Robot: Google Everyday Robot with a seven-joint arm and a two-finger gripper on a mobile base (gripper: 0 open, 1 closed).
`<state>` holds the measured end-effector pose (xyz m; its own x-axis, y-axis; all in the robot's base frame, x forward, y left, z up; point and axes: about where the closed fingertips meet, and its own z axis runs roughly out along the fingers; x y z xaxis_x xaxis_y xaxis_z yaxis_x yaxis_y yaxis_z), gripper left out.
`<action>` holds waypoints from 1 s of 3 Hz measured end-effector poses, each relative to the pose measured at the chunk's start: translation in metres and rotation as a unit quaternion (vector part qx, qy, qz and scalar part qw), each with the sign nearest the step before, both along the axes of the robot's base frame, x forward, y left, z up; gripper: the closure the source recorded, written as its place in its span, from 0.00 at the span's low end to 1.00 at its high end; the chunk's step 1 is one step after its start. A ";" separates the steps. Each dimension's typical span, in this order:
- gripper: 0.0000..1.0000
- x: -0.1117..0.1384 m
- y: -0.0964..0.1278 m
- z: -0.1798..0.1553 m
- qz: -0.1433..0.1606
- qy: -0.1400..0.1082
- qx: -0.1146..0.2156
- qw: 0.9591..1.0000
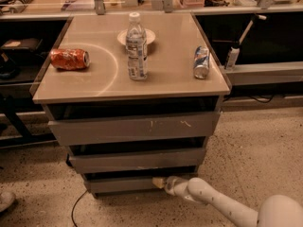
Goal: Close bottom drawer
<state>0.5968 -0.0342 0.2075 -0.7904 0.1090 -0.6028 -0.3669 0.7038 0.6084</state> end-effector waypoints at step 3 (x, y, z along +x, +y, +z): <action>1.00 -0.056 -0.093 0.021 -0.078 0.087 -0.020 0.993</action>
Offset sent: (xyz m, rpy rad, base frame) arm -0.0683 -0.0466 0.0011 -0.0169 0.2173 -0.0173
